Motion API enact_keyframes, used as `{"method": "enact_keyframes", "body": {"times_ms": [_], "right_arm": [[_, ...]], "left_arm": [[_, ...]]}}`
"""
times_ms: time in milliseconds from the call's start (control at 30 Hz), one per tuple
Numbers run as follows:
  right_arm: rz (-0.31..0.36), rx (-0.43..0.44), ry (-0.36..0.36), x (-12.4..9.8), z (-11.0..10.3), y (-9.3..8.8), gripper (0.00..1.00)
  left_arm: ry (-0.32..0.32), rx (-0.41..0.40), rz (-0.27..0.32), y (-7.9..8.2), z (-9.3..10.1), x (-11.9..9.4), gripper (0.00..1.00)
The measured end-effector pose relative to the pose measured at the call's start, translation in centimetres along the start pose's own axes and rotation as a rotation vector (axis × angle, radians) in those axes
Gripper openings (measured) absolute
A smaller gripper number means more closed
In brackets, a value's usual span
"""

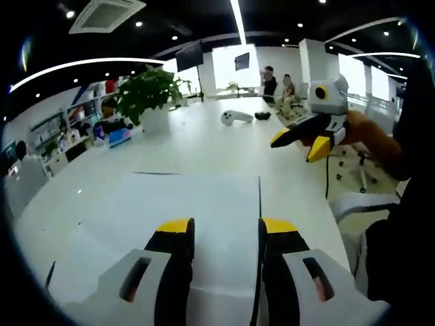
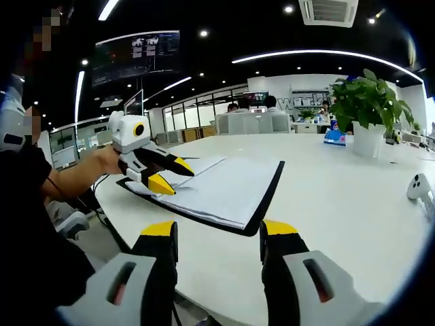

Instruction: Flip through the bound document one page at a time

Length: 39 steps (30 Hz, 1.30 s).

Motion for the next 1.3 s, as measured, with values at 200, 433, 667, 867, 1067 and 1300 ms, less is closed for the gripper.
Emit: {"method": "enact_keyframes", "body": {"times_ms": [200,433,667,867,1067,1300], "right_arm": [[-0.001,0.006,-0.002,0.1,0.1,-0.1,0.48],[-0.020,-0.004,0.004,0.4,0.0,-0.5,0.48],[-0.028,-0.009,0.001,0.6,0.0,-0.5,0.48],[-0.034,-0.007,0.002,0.6,0.1,-0.8,0.48],[-0.039,-0.008,0.004,0.6,0.2,-0.9,0.48],[-0.049,-0.015,0.009,0.7,0.1,-1.0,0.48]], "left_arm": [[-0.007,-0.011,0.001,-0.6,0.1,0.2,0.38],[-0.012,0.012,-0.027,-1.6,0.6,0.7,0.39],[-0.009,0.017,-0.052,-2.3,0.4,0.9,0.39],[-0.018,-0.003,-0.053,-2.5,0.2,1.0,0.38],[-0.029,-0.025,-0.057,-2.9,0.1,1.3,0.38],[-0.051,-0.078,-0.046,-3.0,0.1,1.4,0.38]]}}
Point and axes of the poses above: the point that each gripper's makers call its tool centre point, and the gripper's own axes: x roughly forward along the fingers, z roughly to its right, y roughly out of its top, the point moved 1 cm from there along -x, roughly backward along the fingers, and after that the axes turned 4 degrees about -z, right-handed, at the moved point
